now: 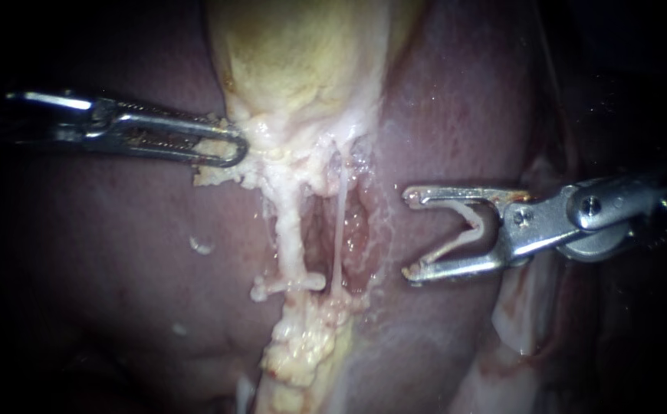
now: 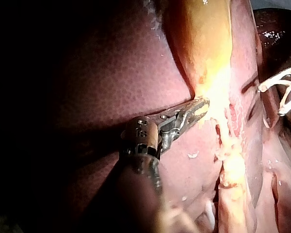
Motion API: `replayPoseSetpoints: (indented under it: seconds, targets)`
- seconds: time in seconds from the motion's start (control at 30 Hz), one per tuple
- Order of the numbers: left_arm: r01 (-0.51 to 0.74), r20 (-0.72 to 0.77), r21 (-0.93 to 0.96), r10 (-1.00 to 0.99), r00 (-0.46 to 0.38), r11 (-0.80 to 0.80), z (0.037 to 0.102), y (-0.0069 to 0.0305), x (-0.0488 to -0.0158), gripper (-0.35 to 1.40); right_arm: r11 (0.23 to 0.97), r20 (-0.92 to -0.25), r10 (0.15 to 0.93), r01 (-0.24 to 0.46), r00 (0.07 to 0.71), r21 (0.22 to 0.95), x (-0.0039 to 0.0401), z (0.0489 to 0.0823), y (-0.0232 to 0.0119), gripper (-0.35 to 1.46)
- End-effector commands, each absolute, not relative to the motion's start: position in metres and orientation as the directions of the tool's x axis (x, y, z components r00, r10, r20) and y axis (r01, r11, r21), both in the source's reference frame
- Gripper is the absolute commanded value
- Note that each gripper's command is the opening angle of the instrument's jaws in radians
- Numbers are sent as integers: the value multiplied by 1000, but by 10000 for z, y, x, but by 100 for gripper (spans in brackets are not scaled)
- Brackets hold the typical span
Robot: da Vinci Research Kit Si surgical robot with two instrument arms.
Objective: Clipping second clip left tube
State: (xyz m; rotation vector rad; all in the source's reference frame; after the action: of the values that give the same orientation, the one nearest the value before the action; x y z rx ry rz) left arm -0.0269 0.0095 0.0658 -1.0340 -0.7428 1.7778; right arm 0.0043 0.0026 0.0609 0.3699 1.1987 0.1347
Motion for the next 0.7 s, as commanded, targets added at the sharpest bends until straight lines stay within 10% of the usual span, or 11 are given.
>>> replayPoseSetpoints:
  seconds: [0.03, 0.7]
  targets:
    - [-408, -329, -823, 917, -226, -395, 656, 96, -267, -35, 932, -883, 296, 92, 364, 350, 43, 609, 26, 50]
    - [-417, -320, -834, 932, -172, -363, 582, 127, -218, -35, 895, -858, 366, 116, 359, 430, 69, 604, 21, 50]
